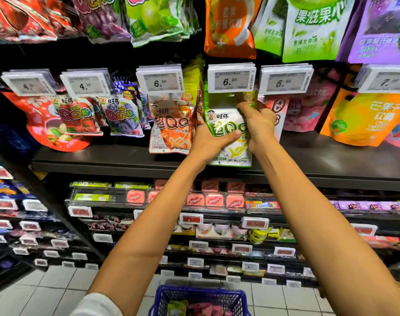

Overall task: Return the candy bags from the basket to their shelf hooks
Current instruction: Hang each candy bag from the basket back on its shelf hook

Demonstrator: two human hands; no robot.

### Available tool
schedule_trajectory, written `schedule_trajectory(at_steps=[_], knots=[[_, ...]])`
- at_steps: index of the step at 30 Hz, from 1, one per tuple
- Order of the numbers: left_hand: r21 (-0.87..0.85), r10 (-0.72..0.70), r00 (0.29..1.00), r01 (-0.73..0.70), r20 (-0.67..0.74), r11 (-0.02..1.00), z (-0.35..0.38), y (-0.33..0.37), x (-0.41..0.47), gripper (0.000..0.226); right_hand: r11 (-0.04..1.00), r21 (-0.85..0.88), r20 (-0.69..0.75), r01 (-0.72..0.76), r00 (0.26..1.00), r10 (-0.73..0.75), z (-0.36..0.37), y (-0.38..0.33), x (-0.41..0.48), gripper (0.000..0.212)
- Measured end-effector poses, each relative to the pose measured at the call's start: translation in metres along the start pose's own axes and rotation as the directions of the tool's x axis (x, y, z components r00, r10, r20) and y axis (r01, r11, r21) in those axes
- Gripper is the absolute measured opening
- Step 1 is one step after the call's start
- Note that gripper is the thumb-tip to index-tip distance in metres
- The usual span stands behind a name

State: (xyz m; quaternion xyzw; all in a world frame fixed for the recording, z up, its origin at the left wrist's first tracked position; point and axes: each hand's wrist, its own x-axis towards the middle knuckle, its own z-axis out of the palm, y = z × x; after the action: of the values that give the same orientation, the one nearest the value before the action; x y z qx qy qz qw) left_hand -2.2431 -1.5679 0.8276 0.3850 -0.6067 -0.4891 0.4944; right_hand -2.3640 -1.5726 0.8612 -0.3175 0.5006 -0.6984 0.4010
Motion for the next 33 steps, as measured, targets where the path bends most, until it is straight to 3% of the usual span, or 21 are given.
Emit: schedule_trajectory(at_steps=[2,5,13,21,26,29,33], knots=[[-0.001,0.001,1.0,-0.001,-0.014,1.0,0.0,0.0,0.002,0.033,0.999,0.031,-0.008,-0.027,1.0,0.027,0.002,0.0,0.003,0.011],[0.022,-0.007,1.0,0.008,-0.026,1.0,-0.001,-0.001,0.006,0.031,0.996,0.048,-0.04,-0.071,0.997,0.073,0.005,0.0,0.007,0.042],[-0.001,-0.026,0.999,0.026,-0.031,1.0,-0.002,-0.002,0.013,0.029,0.992,0.014,-0.069,-0.126,0.99,0.127,0.01,-0.004,0.011,0.015],[-0.022,-0.056,0.998,0.056,0.0,0.998,-0.006,-0.003,0.014,0.031,0.994,-0.026,-0.101,-0.107,0.989,0.104,0.015,-0.004,0.012,0.011],[-0.039,-0.076,0.997,0.077,0.02,0.996,-0.008,-0.002,0.014,0.022,0.995,0.034,-0.124,-0.097,0.987,0.101,0.019,0.001,0.016,0.023],[-0.031,-0.145,0.989,0.146,0.028,0.989,-0.01,0.0,0.016,0.021,0.996,0.034,-0.092,-0.086,0.992,0.089,0.02,0.004,0.019,0.031],[0.075,-0.313,0.949,0.315,-0.041,0.946,-0.007,-0.002,0.015,0.034,0.995,-0.088,-0.1,0.054,0.993,-0.063,0.021,0.01,0.025,0.028]])
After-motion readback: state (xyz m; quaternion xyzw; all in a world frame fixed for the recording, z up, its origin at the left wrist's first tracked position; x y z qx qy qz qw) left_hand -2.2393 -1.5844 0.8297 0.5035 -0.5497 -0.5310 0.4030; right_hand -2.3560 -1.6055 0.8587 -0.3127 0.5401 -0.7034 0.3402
